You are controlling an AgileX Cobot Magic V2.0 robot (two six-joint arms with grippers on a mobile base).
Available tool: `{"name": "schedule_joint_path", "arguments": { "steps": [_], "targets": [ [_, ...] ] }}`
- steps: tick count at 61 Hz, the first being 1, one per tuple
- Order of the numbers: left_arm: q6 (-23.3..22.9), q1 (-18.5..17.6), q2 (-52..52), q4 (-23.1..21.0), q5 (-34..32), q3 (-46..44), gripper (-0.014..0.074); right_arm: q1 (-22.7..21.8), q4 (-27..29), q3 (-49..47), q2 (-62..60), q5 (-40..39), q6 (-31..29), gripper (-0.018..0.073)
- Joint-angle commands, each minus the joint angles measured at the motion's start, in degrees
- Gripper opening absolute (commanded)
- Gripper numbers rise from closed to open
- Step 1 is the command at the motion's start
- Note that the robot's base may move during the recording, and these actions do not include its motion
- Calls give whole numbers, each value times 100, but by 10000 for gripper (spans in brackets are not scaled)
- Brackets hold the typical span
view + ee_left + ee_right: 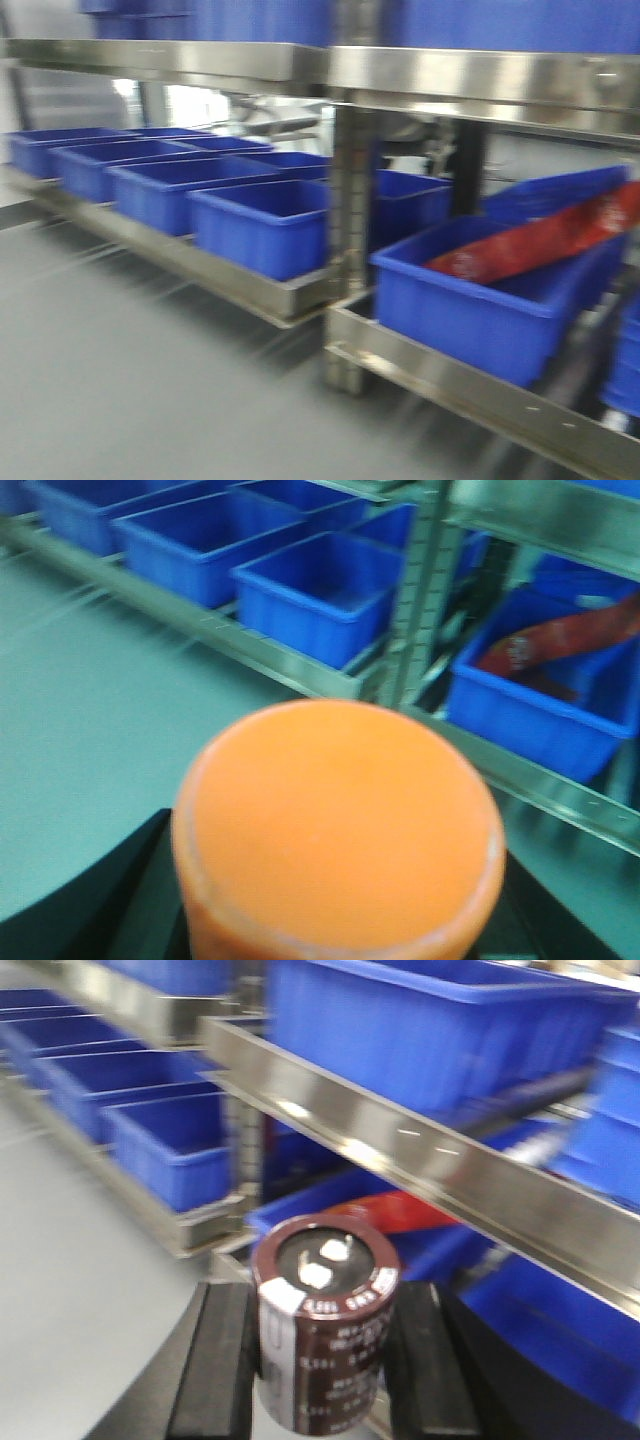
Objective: Place cylindrical capacitor in blue bin on shelf
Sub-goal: 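Drive up to the shelf facing the blue bins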
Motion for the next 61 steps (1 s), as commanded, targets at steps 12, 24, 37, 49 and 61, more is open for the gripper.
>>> {"name": "schedule_joint_path", "arguments": {
  "steps": [12, 24, 37, 49, 61],
  "targets": [
    [20, -25, 7, -50, -117, -6, -111, -8, -14, -43, -17, -139, -46, -132],
    [20, -25, 7, -50, -117, -6, -111, -8, -14, -43, -17, -139, -46, -132],
    [20, -25, 7, -50, -117, -6, -111, -8, -14, -43, -17, -139, -46, -132],
    [20, -25, 7, -50, -117, -6, -111, -8, -14, -43, -17, -139, -46, -132],
    [20, -25, 7, -50, -117, -6, -111, -8, -14, -43, -17, -139, -46, -132]
  ]
}}
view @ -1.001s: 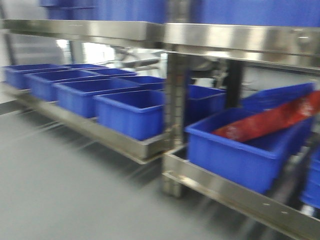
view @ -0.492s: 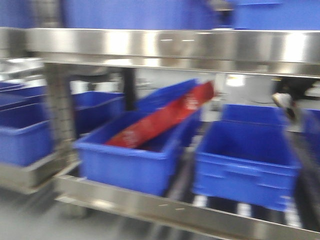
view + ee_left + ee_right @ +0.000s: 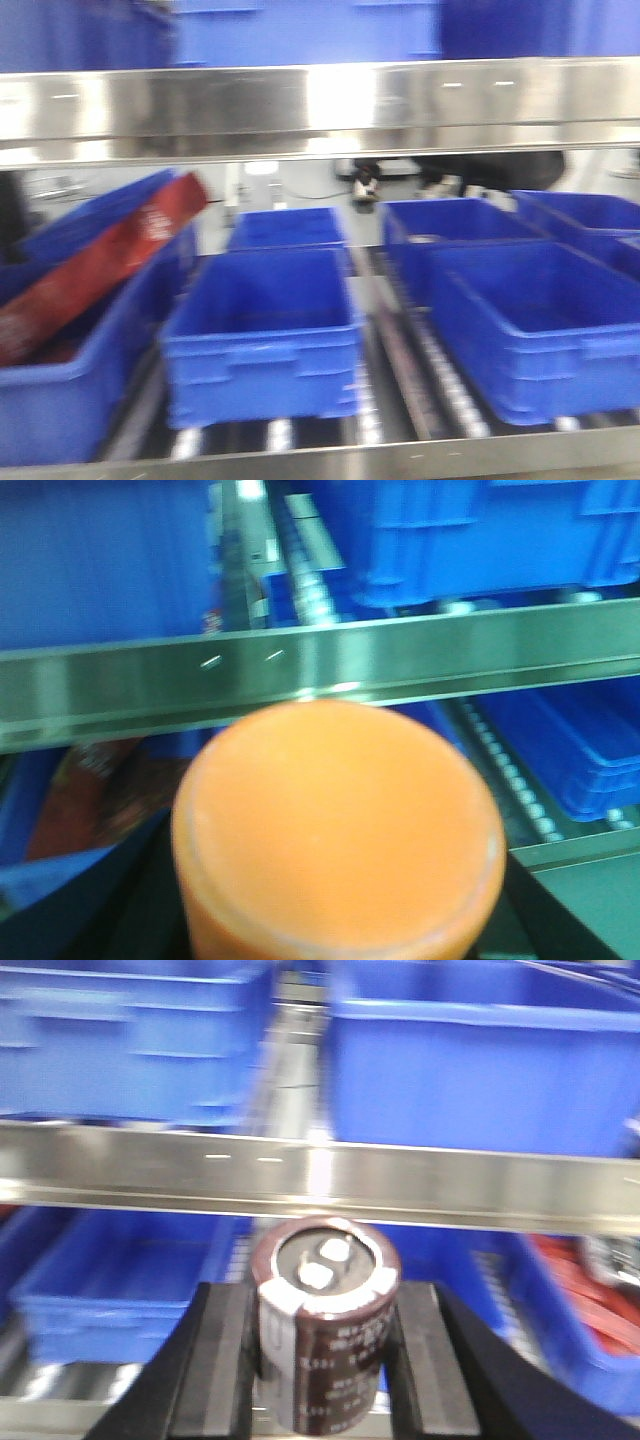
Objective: Place cylindrical capacitor in blue bin on shelf
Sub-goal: 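Drive up to the shelf facing the blue bins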
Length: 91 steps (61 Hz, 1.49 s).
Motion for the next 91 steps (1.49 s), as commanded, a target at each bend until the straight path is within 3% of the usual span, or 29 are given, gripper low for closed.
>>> {"name": "schedule_joint_path", "arguments": {
  "steps": [1, 91],
  "targets": [
    [20, -25, 7, -50, -117, -6, -111, -8, -14, -43, -17, -139, -46, -132],
    [20, -25, 7, -50, -117, -6, -111, -8, -1, -43, -17, -139, -46, -132]
  ]
}}
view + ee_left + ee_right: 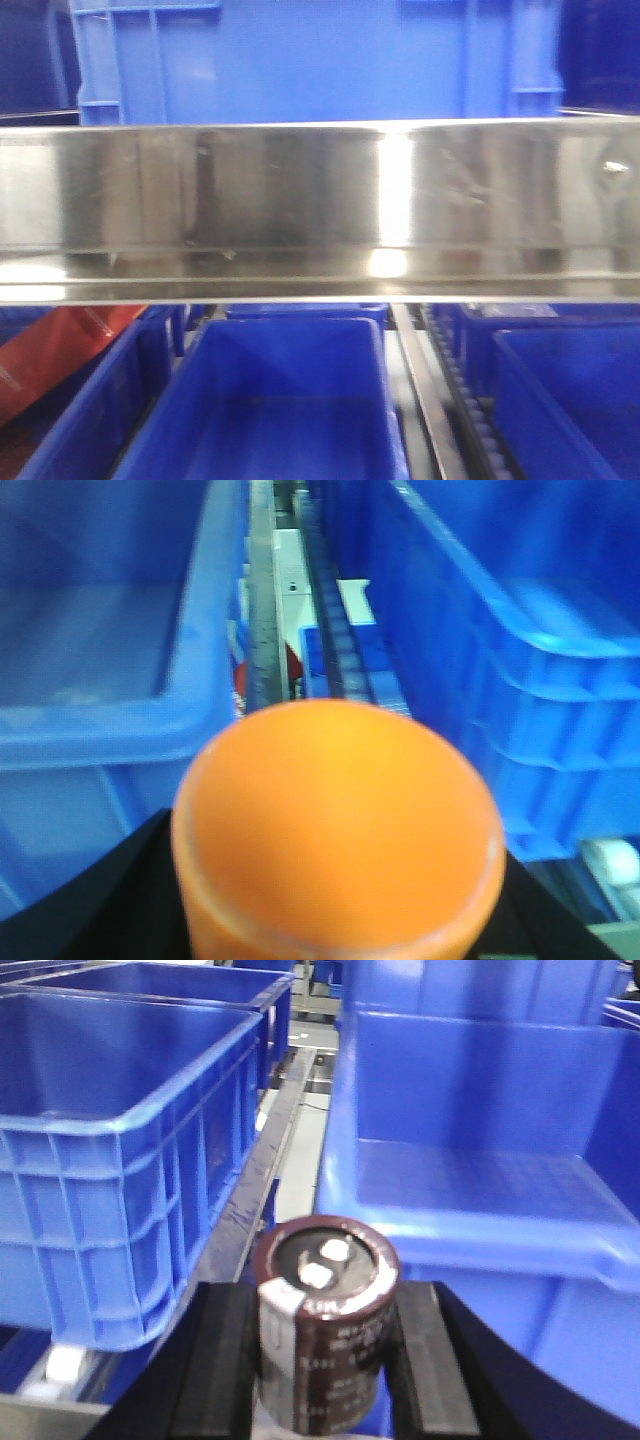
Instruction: Place cylindrical capacitor in blue bin on shelf
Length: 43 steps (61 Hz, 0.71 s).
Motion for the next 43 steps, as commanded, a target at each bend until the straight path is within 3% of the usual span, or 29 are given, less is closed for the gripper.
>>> {"name": "schedule_joint_path", "arguments": {
  "steps": [1, 43],
  "targets": [
    [20, -25, -15, -40, -117, -6, -111, -8, -1, -43, -17, -139, -46, -132],
    [20, -114, -15, 51, -117, -6, -111, -8, -1, -43, -17, -139, -46, -132]
  ]
}}
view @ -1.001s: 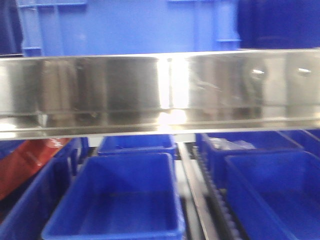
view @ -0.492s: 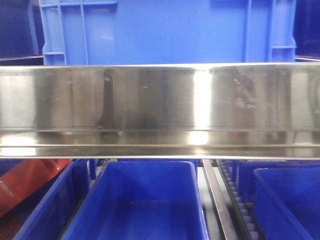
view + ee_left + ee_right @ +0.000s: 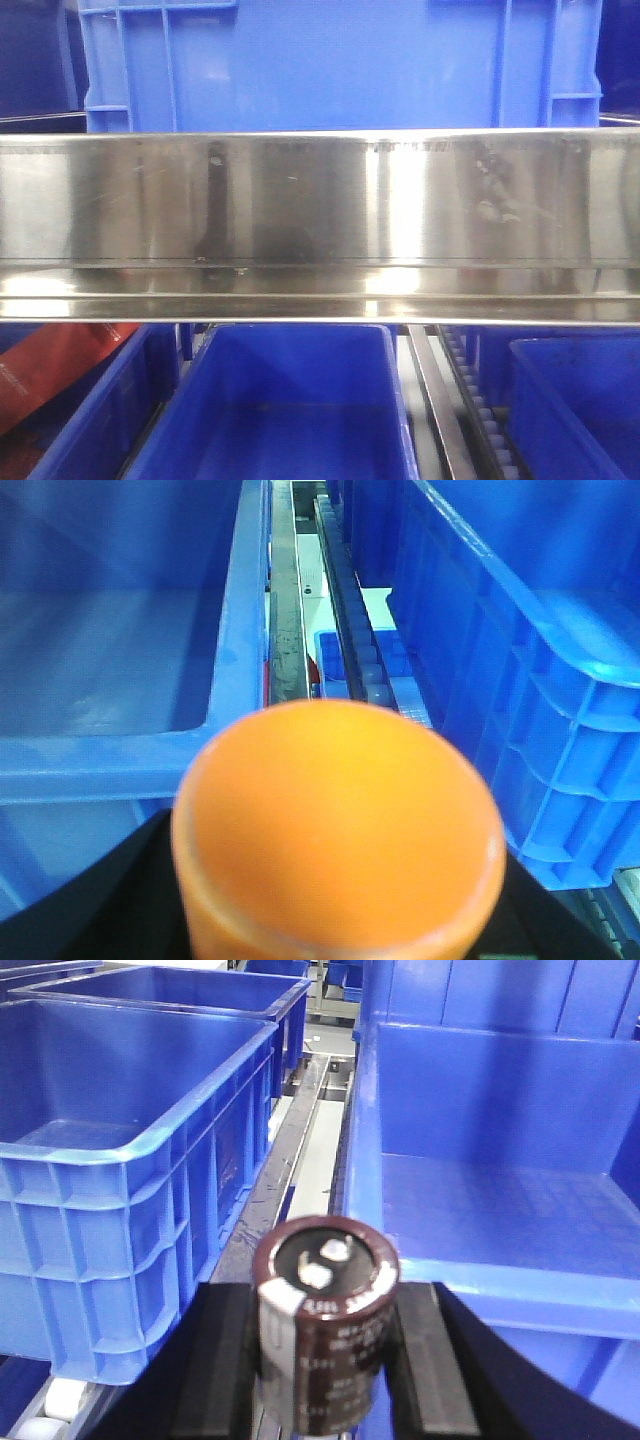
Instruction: Place cylindrical capacitor in blue bin on shelf
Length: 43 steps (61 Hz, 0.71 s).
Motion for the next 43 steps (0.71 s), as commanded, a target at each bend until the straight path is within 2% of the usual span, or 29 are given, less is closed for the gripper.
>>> {"name": "schedule_joint_path", "arguments": {
  "steps": [1, 15, 31, 38, 43],
  "targets": [
    [20, -135, -15, 75, -117, -6, -111, -8, -1, -43, -17, -139, -34, -132],
    [20, -613, -15, 117, -117, -6, -111, -8, -1, -43, -17, -139, -34, -132],
    [20, -613, -15, 117, -150, -6, -111, -8, -1, -43, -17, -139, -34, -132],
    [20, -613, -15, 117, -363, -6, -111, -8, -1, -43, -17, -139, -34, -132],
    [20, -613, -15, -75, -608, -37, -111, -8, -1, -43, -17, -139, -34, -132]
  ]
}}
